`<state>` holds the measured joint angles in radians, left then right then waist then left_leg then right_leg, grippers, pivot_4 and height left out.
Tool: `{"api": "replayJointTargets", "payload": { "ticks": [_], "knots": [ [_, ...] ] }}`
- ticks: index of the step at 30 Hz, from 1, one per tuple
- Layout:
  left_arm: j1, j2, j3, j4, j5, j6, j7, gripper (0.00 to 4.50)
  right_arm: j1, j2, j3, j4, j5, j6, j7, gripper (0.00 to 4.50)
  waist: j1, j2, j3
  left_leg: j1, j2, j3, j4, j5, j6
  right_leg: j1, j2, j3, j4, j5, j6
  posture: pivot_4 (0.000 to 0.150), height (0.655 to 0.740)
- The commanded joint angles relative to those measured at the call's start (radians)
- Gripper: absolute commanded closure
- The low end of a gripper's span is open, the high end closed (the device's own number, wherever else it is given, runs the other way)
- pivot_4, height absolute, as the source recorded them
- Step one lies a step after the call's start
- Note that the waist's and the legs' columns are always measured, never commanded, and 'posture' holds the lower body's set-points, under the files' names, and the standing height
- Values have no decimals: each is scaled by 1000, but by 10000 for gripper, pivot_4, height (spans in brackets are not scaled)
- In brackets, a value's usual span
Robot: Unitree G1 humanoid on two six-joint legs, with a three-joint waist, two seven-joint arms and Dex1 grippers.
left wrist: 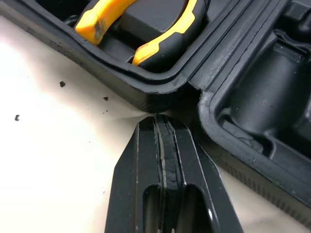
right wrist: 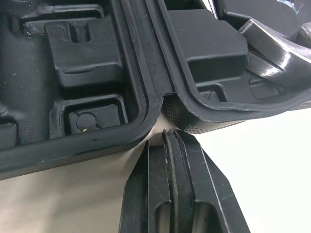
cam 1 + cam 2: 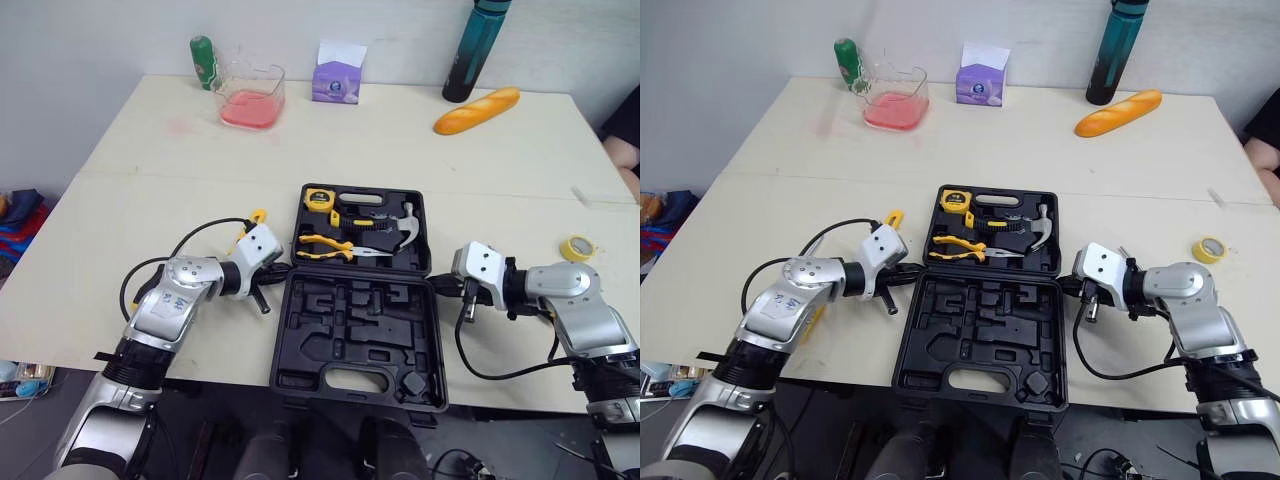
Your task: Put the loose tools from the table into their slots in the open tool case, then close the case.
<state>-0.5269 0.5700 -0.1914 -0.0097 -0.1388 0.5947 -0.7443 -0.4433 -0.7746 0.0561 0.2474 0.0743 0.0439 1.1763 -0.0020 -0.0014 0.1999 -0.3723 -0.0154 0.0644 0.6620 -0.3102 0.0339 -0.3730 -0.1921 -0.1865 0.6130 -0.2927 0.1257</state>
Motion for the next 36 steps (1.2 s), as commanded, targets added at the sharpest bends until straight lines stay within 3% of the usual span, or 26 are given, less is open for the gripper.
{"api": "replayJointTargets", "payload": {
  "ticks": [1, 5, 10, 12, 15, 18, 20, 21, 23, 28, 33, 36],
  "knots": [
    [31, 42, 53, -93, -9, 19, -4, 44344, -19, -48, -27, 65, -7, -35, -2, 45000, 1, 0, 0, 0, 0, 0, 0, 0, 0, 0, 0, 0, 0, 0, 0, 1500, 7400],
    [82, 112, 109, -171, -22, 27, -19, 44344, -30, -110, -78, 124, 22, -84, 12, 45000, 6, 0, 0, -1, 0, -1, 0, 0, 0, 0, 0, 1, -1, 0, 0, 1500, 7400],
    [164, 208, 316, -276, -136, -18, -91, 44344, -45, -206, -223, 178, 139, -60, 44, 45000, 4, -1, 1, -3, 0, -1, 0, -1, 1, -1, 0, 0, -2, 0, 0, 1500, 7400],
    [196, 225, 376, -298, -177, -9, -106, 45000, -30, -233, -248, 182, 146, -63, 45, 38531, 3, -1, 1, -2, 1, -1, 0, -1, 1, -1, 0, 0, -2, 0, 0, 1500, 7400],
    [330, 298, 569, -290, -230, -80, -208, 35512, 25, -302, -336, 215, 153, -117, 32, 26215, -2, 0, 1, -1, 1, -1, -1, -1, 0, 0, 1, 1, -2, 0, 0, 1500, 7400],
    [413, 324, 750, -204, -232, -181, -216, 21823, 97, -340, -420, 255, 165, -179, 17, 11617, 0, 0, 1, -1, 3, 1, -2, -2, -1, -2, 3, 0, -4, 0, 0, 1500, 7400],
    [456, 341, 794, -156, -213, -222, -217, 12888, 114, -347, -445, 287, 156, -201, -20, 1714, -1, 0, 1, 0, 4, 2, -2, -2, -1, -1, 5, -1, -4, 0, -1, 1500, 7400],
    [481, 348, 826, -122, -205, -247, -221, 7782, 118, -353, -463, 318, 144, -234, -49, 0, -1, 0, 1, 1, 4, 3, -2, -2, -1, -1, 5, -1, -4, 1, -1, 1500, 7400],
    [517, 358, 881, -60, -195, -292, -221, 203, 122, -362, -492, 366, 132, -268, -98, 0, -2, 0, 1, 2, 4, 4, -2, -2, -1, 0, 5, 0, -4, 1, -1, 1500, 7400],
    [580, 392, 1031, 174, -158, -422, -166, 203, 171, -394, -552, 528, 125, -306, -199, 0, -5, 1, 2, 1, 9, 5, -3, -5, -5, -3, 9, 0, -6, 0, -3, 1500, 7400],
    [647, 428, 1083, 382, -59, -507, -23, 203, 231, -404, -590, 653, 100, -375, -332, 0, -9, 1, 2, 2, 9, 7, -4, -6, -4, -2, 9, 1, -7, 0, -3, 1500, 7400],
    [668, 425, 1101, 447, -66, -549, 18, 203, 272, -407, -600, 695, 90, -410, -406, 0, -14, 1, 2, 3, 10, 7, -5, -7, -4, -3, 9, 2, -7, 0, -3, 1500, 7400]
  ]
}}
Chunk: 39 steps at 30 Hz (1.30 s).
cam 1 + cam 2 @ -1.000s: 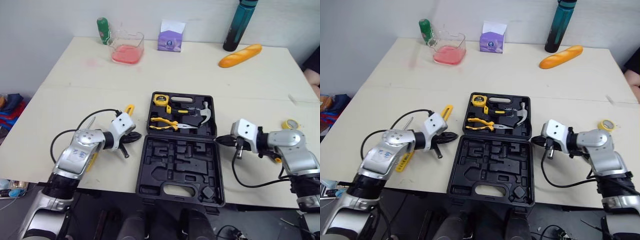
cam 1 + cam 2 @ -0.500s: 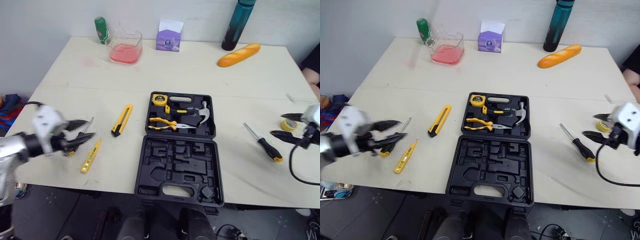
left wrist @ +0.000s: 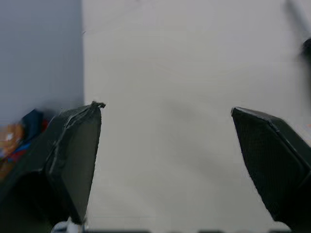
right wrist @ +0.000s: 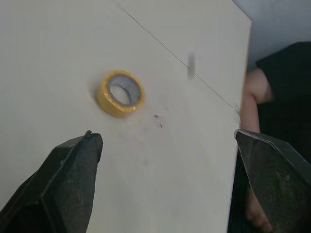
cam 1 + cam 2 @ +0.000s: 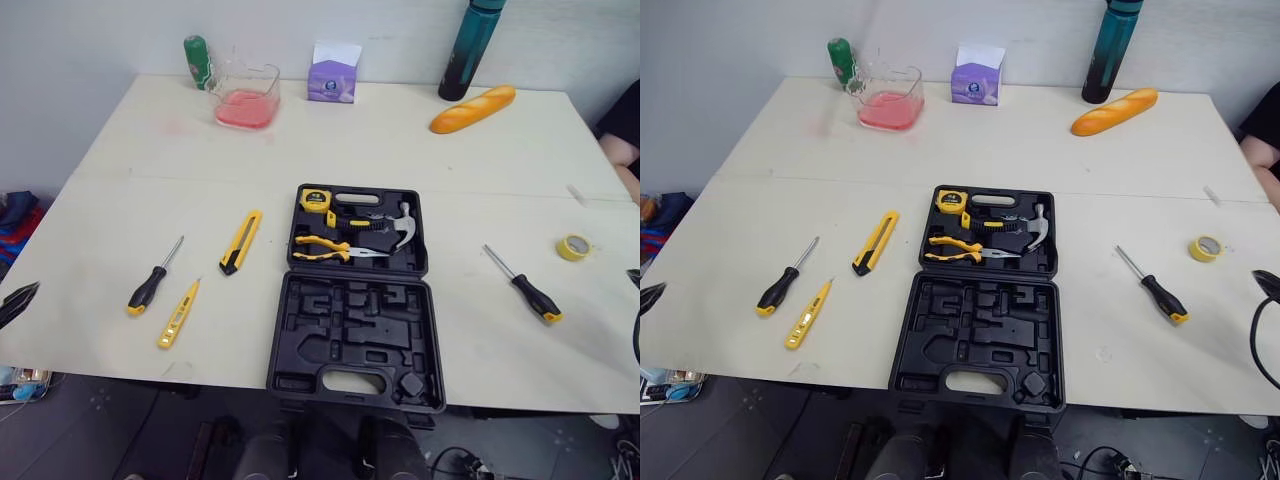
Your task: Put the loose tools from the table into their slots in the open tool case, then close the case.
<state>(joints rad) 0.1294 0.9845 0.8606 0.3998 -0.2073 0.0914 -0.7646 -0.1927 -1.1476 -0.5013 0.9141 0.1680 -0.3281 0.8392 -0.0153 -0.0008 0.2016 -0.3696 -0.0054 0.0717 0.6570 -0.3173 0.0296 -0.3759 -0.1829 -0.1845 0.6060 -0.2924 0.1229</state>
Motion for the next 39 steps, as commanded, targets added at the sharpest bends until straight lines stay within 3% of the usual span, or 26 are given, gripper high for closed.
{"api": "replayJointTargets", "payload": {
  "ticks": [1, 13, 17, 24, 31, 39],
  "knots": [
    [18, 12, 46, 47, -3, -51, 40, 203, 29, -35, -43, 31, -4, -43, -81, 0, -3, 0, 0, 0, 0, 0, 0, 0, 0, 0, 0, 0, 0, 0, 0, 1500, 7400],
    [-16, 27, 11, 175, -32, -98, 75, 203, 5, -11, -11, 39, 16, -37, -70, 0, -22, 0, 0, 2, 1, 2, -2, -1, -2, -1, 0, 8, 2, 0, -1, 1500, 7400],
    [-23, 22, -6, 160, -52, -102, 57, 203, -25, 38, -17, -47, 90, -11, 37, 0, -20, 0, 0, 3, 2, 3, -1, -1, -2, -1, 0, 10, 2, 0, -1, 1500, 7400],
    [49, -17, -42, -145, -179, 156, -48, 203, -40, 133, -28, -409, 348, 343, 243, 0, -13, 0, 0, 2, 2, 2, 0, -1, -1, -1, 0, 11, 2, 0, -1, 1500, 7400],
    [106, -22, -92, -459, -293, 480, -60, 203, -52, 213, 52, -673, 448, 454, 371, 0, -7, 0, 0, 1, 2, 1, 1, -1, -1, 0, 1, 11, 2, 0, -1, 1500, 7400],
    [49, -21, -149, -575, -304, 687, 11, 203, -153, 368, 178, -703, 428, 230, 561, 0, -10, 0, 0, 1, 2, 2, 2, -1, -1, 0, 2, 11, 3, 0, -1, 1500, 7400]
  ]
}}
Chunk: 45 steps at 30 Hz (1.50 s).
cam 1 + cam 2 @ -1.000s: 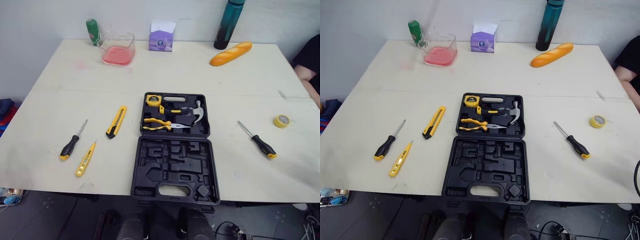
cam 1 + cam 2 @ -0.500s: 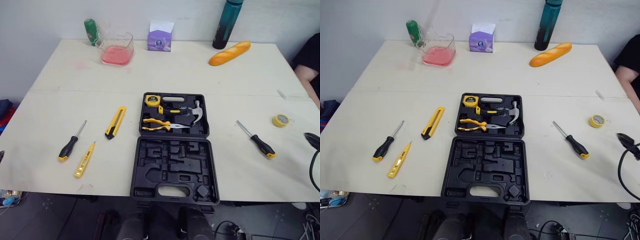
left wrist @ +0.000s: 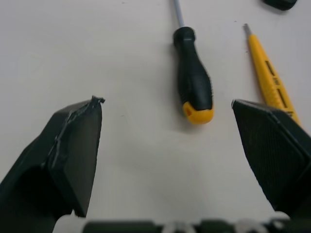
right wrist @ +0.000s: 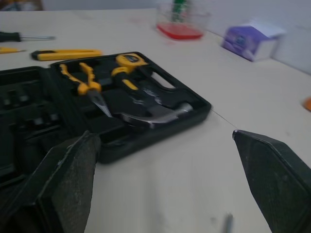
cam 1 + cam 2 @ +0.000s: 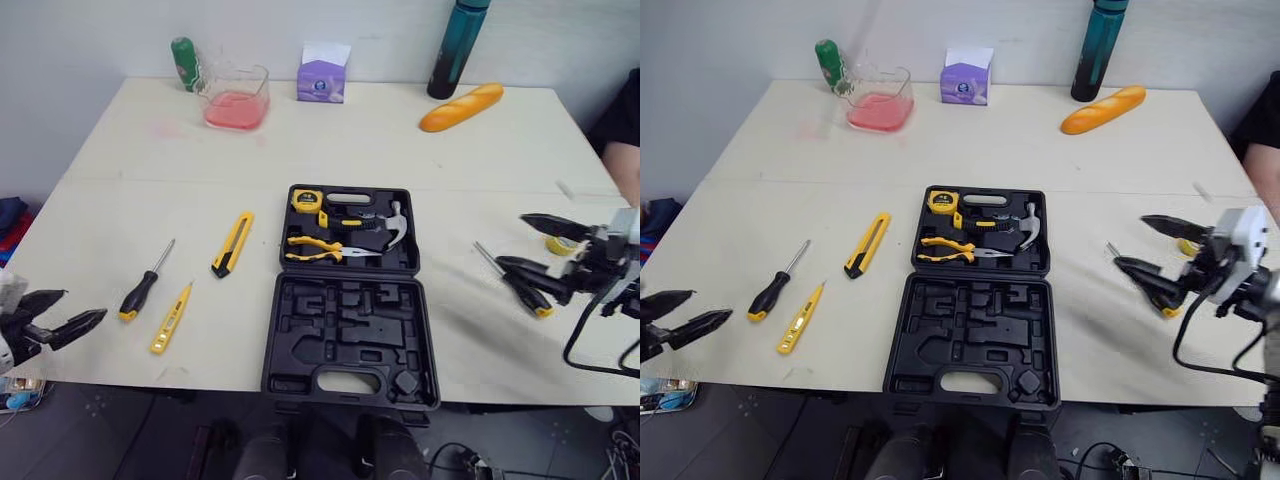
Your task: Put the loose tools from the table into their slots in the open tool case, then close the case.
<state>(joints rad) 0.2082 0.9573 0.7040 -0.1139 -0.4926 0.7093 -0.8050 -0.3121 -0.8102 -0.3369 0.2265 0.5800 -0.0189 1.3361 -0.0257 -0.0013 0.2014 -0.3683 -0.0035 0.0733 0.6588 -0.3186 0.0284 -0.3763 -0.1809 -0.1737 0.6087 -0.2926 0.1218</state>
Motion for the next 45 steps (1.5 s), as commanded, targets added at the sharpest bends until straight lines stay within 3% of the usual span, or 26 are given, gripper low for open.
{"api": "replayJointTargets", "payload": {
  "ticks": [1, 7, 13, 21, 38, 45],
  "knots": [
    [-51, -7, -6, -99, -33, 119, 86, 203, -42, 57, 31, -31, 26, -83, 79, 0, 1, 0, 0, 0, 0, 0, 0, 0, 0, 0, 0, 0, 0, 0, 0, 1500, 7400],
    [-127, -39, -63, -238, -56, 348, 226, 203, -17, 144, 92, -167, 67, -64, 106, 0, 9, 0, 0, -1, -1, -1, 1, 0, 0, 0, 1, 4, 0, 0, 0, 1500, 7400],
    [-201, -47, -149, -243, -38, 395, 286, 203, 26, 189, 132, -269, 82, -44, 79, 0, 25, 0, 0, -1, 0, -1, 4, 0, 0, 0, 3, 10, 1, 0, 0, 1500, 7400],
    [-238, -52, -256, -122, 14, 348, 294, 203, 32, 182, 164, -333, 57, -21, 46, 0, 24, 0, 0, -1, 1, -1, 4, -1, -1, -1, 5, 12, 0, 0, 0, 1500, 7400],
    [-273, -78, -324, 21, 58, 218, 246, 203, 10, 165, 184, -414, 44, 68, -25, 0, 35, 0, 0, -1, 1, -1, 4, -1, -2, -1, 6, 14, 1, 0, 0, 1500, 7400],
    [-288, -79, -338, 30, 57, 200, 217, 29286, 15, 154, 192, -419, 37, 72, -20, 0, 46, 0, -1, -1, 1, 0, 4, -1, -1, -1, 6, 13, 0, 0, 0, 1500, 7400]
  ]
}}
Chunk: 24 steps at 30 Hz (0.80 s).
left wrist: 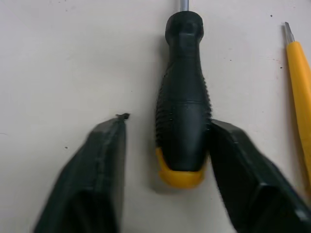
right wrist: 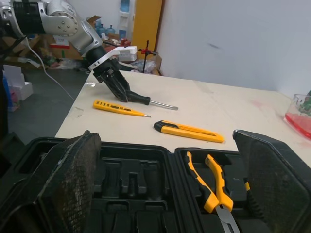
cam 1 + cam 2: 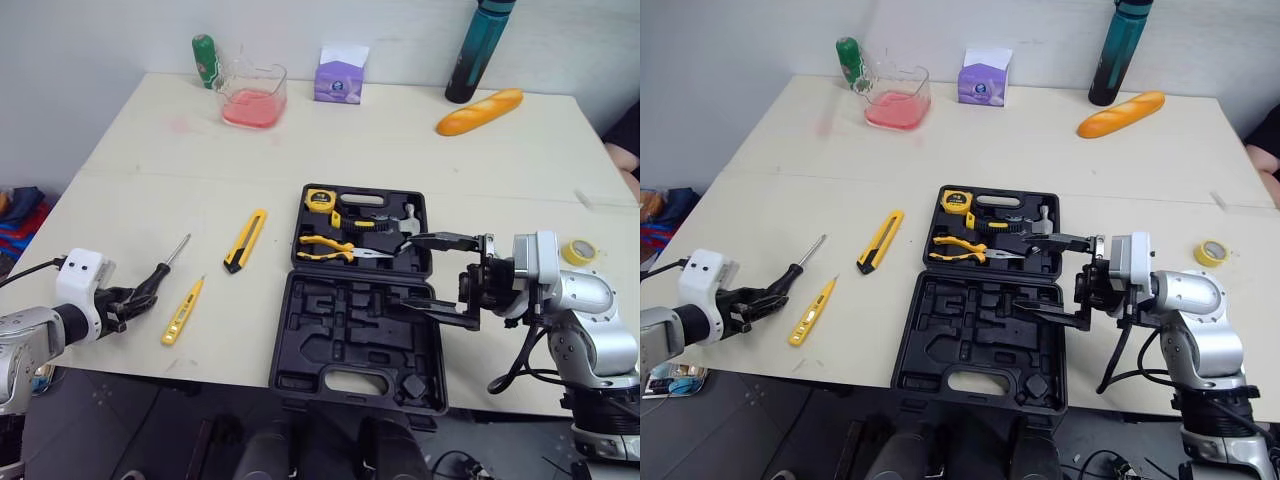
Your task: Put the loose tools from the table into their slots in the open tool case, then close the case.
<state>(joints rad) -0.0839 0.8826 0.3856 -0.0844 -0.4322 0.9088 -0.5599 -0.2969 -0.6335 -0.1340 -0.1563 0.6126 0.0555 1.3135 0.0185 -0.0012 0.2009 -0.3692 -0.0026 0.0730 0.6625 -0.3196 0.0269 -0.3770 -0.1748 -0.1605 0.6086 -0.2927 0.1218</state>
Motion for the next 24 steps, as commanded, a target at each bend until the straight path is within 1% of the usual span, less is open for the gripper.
{"api": "replayJointTargets", "payload": {
  "ticks": [1, 2, 6, 10, 13, 16, 18, 20, 24],
  "knots": [
    [6, 0, -17, -2, -1, -3, -32, 33578, 7, -26, -14, -39, 5, -3, 3, 0, 4, 0, 0, 0, 0, 0, 0, 0, 0, 0, 0, 0, 0, 0, 0, 1500, 7400],
    [5, 4, -11, -3, 2, -7, -32, 35369, 15, -30, -17, -41, 5, -5, 4, 0, 5, 0, 0, 0, 0, 0, 0, 0, 0, 0, 0, 0, 0, 0, 0, 1500, 7400],
    [3, 18, 3, 3, 13, -27, -36, 35373, 30, -37, -23, -45, 9, -7, -4, 0, 4, 0, 0, 0, 0, 0, 0, 0, 0, 0, 0, 0, -1, 0, 0, 1500, 7400],
    [13, 42, 27, -16, 29, -98, -64, 35373, 44, -37, -41, -41, 4, -27, -18, 0, 4, 0, 0, 0, 0, 0, 0, 0, 0, 0, 0, -1, 0, 0, 0, 1500, 7400],
    [0, 41, 55, -66, 3, -229, -143, 35373, 65, -47, -65, -44, 18, -25, -21, 0, 5, 0, 0, -1, 1, 0, 0, 0, 0, 0, 0, -1, -1, 0, 0, 1500, 7400],
    [-14, 50, 46, -134, -20, -325, -229, 35373, 88, -61, -100, -45, 23, -26, -26, 0, 7, -1, 0, -2, 0, 0, 0, 0, 0, 0, 0, -1, -2, 0, 0, 1500, 7400],
    [-49, 46, 28, -180, -46, -345, -262, 35373, 109, -73, -127, -46, 26, -30, -27, 0, 7, -1, 0, -2, 0, 0, 0, 0, 0, 0, 0, -1, -3, 0, 0, 1500, 7400],
    [-125, 42, -44, -228, -65, -356, -299, 35373, 152, -85, -170, -43, 31, -30, -34, 0, 8, -1, 0, -2, 0, 0, 0, 0, 0, 0, 1, -1, -2, 0, 0, 1500, 7400],
    [-293, 9, -227, -256, -46, -335, -335, 35373, 181, -98, -231, -24, 37, -1, -78, 0, 8, -1, 0, -1, 0, 1, 0, 0, 0, 1, 1, -2, -2, 0, 0, 1500, 7400]
  ]
}}
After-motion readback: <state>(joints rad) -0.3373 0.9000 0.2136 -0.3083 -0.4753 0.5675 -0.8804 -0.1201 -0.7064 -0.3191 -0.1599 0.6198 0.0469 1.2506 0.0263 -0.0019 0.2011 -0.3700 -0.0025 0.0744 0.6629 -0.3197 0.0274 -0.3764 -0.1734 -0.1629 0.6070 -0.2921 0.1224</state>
